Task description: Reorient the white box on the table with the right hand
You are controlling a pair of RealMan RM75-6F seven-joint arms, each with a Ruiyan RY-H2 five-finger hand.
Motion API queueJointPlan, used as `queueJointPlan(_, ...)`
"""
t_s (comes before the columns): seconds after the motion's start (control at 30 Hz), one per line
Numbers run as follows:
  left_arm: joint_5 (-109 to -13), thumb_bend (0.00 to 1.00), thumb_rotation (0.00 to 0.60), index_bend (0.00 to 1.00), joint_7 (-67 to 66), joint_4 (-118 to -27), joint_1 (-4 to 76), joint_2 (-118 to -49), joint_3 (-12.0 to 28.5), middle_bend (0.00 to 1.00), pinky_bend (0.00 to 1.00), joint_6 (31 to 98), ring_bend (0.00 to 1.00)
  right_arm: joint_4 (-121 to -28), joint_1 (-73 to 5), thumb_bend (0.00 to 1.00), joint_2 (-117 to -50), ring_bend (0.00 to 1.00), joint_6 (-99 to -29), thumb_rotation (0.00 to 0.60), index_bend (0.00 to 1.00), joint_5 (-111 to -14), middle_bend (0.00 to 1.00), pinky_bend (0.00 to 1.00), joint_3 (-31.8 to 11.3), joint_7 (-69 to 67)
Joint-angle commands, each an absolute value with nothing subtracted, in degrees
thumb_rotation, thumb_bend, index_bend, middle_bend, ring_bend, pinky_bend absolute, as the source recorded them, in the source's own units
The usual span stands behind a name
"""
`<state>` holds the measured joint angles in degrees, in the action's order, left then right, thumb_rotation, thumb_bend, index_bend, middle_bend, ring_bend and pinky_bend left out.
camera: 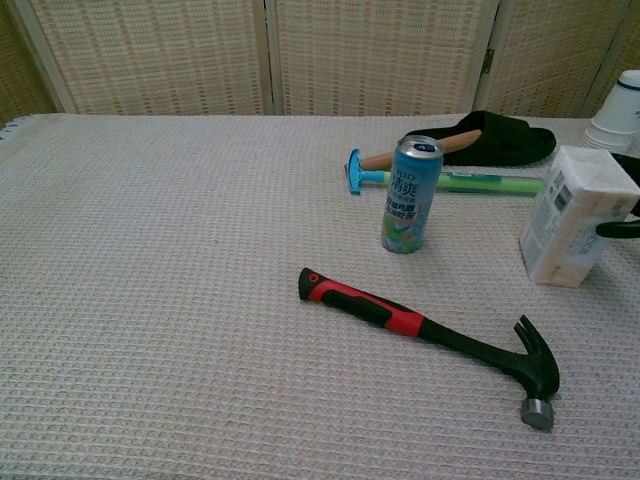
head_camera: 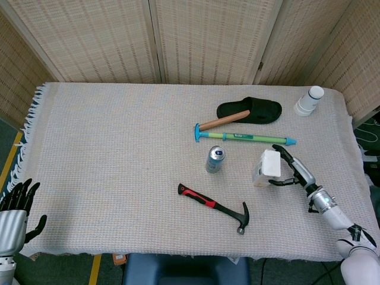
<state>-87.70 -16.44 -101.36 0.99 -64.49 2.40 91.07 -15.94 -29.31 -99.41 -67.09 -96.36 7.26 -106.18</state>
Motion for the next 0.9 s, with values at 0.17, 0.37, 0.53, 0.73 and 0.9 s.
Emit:
queueJointPlan(0.17, -88.0, 0.34, 0.600, 0.10, -16.5, -101.6, 0.9, -64.4, 2.3, 0.00, 0.15, 91.3, 0.00, -23.2, -28.0, 0.04, -93.2, 0.00, -75.2, 0.600, 0.00, -95.1, 0.00, 0.00, 5.1, -94.5)
queueJointPlan(0.37, -88.3, 0.34, 0.600, 0.10, -16.3, -101.9, 0.8, -64.3, 2.1, 0.00, 0.15, 91.2, 0.00, -47.5, -27.5, 0.04, -82.9, 0.00, -77.8, 0.600, 0.00, -89.8, 0.00, 0.00, -0.7, -62.8)
queueJointPlan(0.53, -88.6, 0.34, 0.600, 0.10, -16.3, -102.1, 0.7, -64.2, 2.1, 0.00, 0.15, 91.7, 0.00, -74.9, -26.9, 0.04, -71.0, 0.00, -73.0, 0.600, 0.00, -84.0, 0.00, 0.00, -2.8, -34.9)
queueJointPlan(0.73, -88.7, 0.34, 0.600, 0.10, -16.2, -102.3, 0.5, -64.0, 2.0, 0.00, 0.15, 91.9, 0.00, -91.1, -27.0, 0.05, -63.6, 0.00, -68.2, 0.600, 0.00, -76.7, 0.00, 0.00, -4.6, -17.8)
queueJointPlan(0.9, -88.7, 0.34, 0.600, 0.10, -16.2, -102.4, 0.4, -64.0, 2.1, 0.00, 0.15, 92.0, 0.00, -95.9, -27.3, 0.04, -61.5, 0.00, -66.1, 0.600, 0.00, -72.1, 0.00, 0.00, -6.1, -10.5)
